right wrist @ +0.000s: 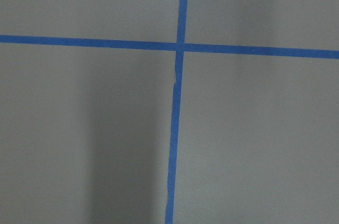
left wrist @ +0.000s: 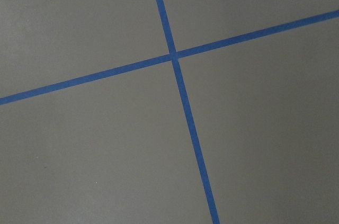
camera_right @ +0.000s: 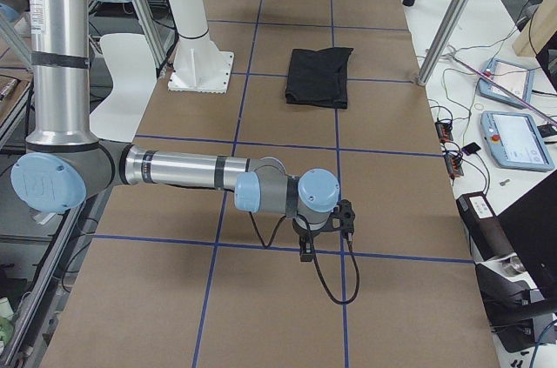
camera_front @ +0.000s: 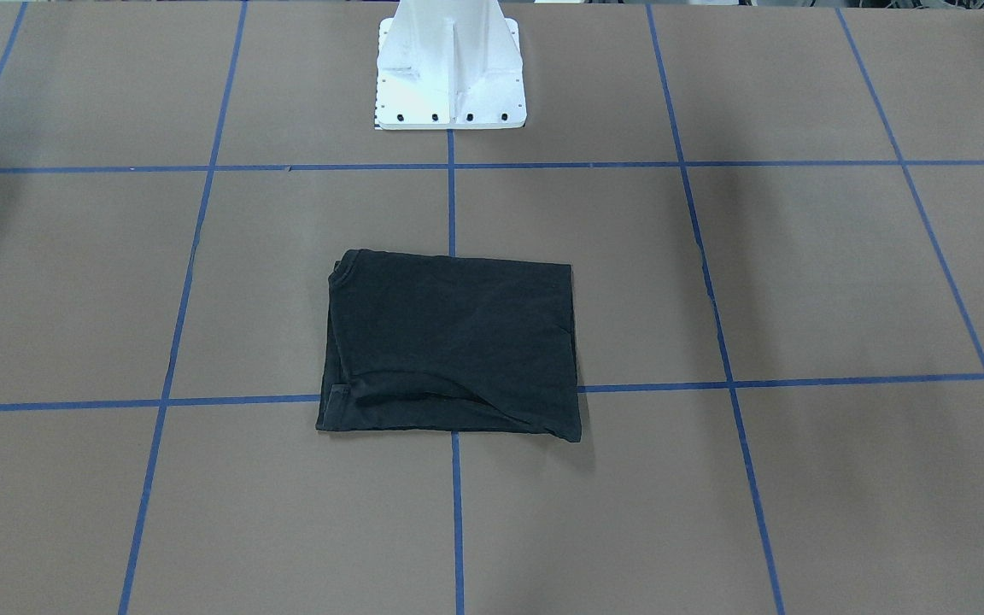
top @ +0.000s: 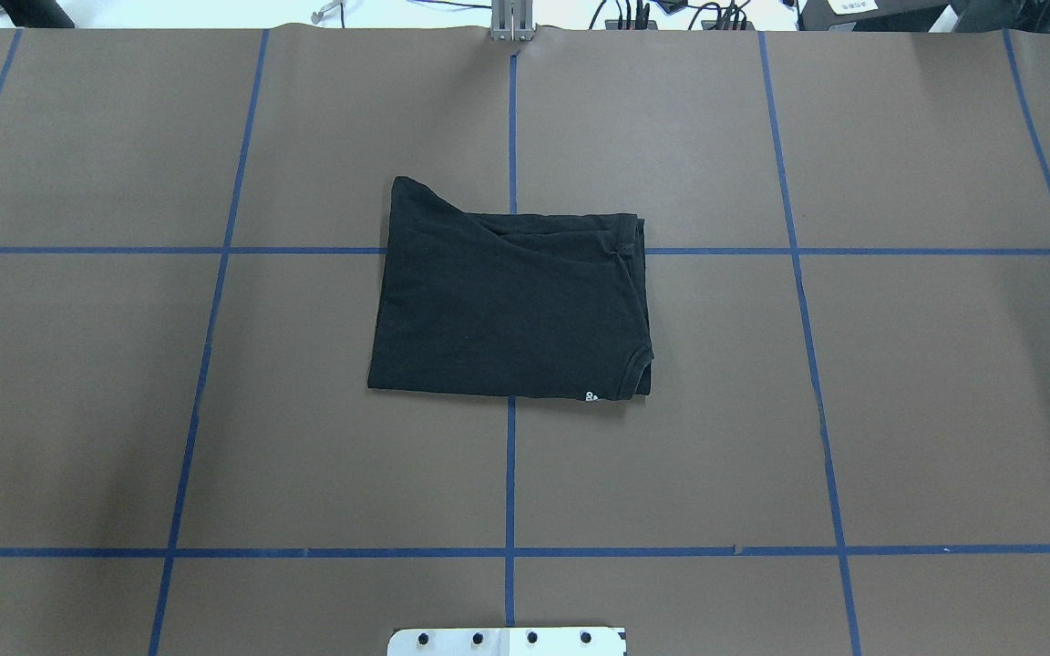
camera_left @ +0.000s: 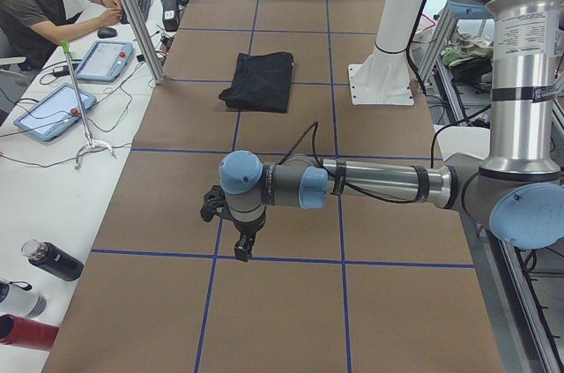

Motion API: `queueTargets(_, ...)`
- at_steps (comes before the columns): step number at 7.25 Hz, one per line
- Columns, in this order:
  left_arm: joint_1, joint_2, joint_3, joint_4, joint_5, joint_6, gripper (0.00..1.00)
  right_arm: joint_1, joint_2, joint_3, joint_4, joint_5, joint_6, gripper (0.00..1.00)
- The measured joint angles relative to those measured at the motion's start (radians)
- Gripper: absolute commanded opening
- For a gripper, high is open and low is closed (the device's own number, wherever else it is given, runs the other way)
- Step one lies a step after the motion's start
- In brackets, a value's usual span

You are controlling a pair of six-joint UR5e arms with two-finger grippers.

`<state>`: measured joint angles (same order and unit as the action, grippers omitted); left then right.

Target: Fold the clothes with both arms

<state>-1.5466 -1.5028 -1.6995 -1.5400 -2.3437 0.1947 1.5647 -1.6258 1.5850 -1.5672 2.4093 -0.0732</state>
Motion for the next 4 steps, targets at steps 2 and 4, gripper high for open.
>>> queueTargets(2,0.001,-0.014,-0.003,0.028,0.0,0.0,0.99,0.0,-0.001,0.0,0.0,-0.006,0.013,1.0)
queueTargets(4,0.002,-0.034,0.002,0.032,0.002,0.0,0.99,0.0,-0.003,0.001,0.001,-0.022,0.016,1.0)
